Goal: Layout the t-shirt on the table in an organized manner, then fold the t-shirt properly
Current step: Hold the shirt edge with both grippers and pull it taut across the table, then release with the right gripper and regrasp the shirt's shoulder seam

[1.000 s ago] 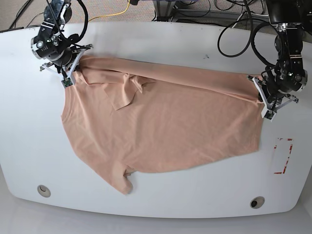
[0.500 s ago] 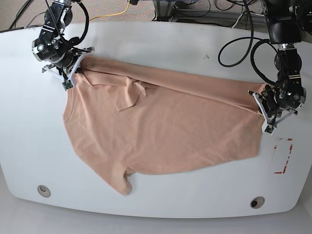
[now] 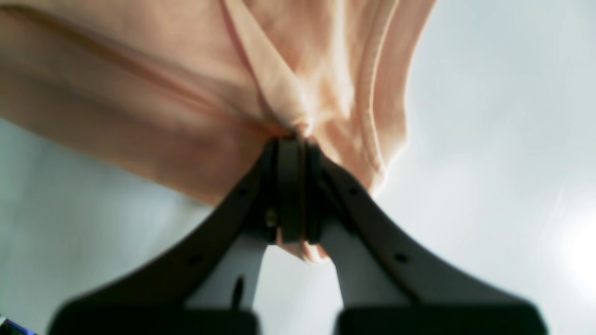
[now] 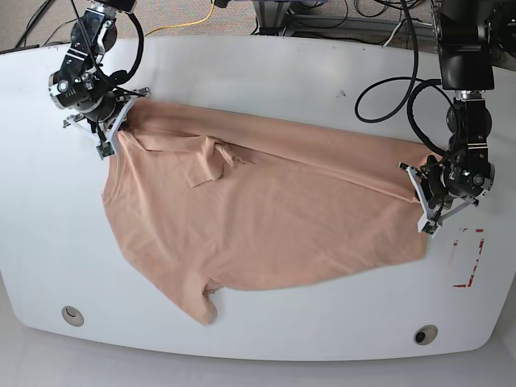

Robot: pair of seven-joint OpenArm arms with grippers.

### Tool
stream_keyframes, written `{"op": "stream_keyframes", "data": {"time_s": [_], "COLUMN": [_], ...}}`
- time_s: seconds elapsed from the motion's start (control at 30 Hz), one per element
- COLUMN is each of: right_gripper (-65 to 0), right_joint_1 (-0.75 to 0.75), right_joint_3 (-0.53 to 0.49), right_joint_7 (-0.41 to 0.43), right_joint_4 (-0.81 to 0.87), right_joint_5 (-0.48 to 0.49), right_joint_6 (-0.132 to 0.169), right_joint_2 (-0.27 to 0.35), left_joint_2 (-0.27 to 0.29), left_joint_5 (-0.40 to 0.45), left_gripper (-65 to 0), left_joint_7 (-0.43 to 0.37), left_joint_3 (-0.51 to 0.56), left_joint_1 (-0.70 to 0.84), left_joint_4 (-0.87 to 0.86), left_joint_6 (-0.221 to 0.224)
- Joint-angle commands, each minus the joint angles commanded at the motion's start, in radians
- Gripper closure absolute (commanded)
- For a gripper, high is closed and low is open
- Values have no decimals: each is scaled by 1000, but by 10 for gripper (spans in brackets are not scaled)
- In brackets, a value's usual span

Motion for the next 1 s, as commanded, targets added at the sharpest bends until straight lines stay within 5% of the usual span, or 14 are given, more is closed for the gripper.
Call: {"op": "stream_keyframes", "data": {"time_s": [0.47,0.57,0.67,0.7,0.8,1.0], "right_gripper": [-2,-16,-105,-176,-335,-610], "right_joint_1": [37,58,64,68,66,44], "right_joint_3": [0,0,0,2,2,43], "right_joint_7": [0,0,0,0,0,-5], "right_joint_4": [-38,-86,-106,-106,-89,46], "right_joint_5": [0,-2,-2,-2,-2,0], "right_joint_6": [0,0,0,0,0,0], "right_joint_2": [2,5,21,23,25,18], "left_joint_2": [-2,-2,-5,-5,-8,-38], "left_joint_5": [3,3,3,3,3,2], "left_gripper": [0,-121,-300,-390,-513,-525], "left_joint_7": [-23,-23,-23,-23,-23,-18], "left_joint_3": [5,12,11,8,6,-35], "left_joint_1": [-2,-2,3,3,3,5], "left_joint_4": [-38,-38,-37,-35,-35,20], "left_joint_6": [0,0,0,0,0,0]}}
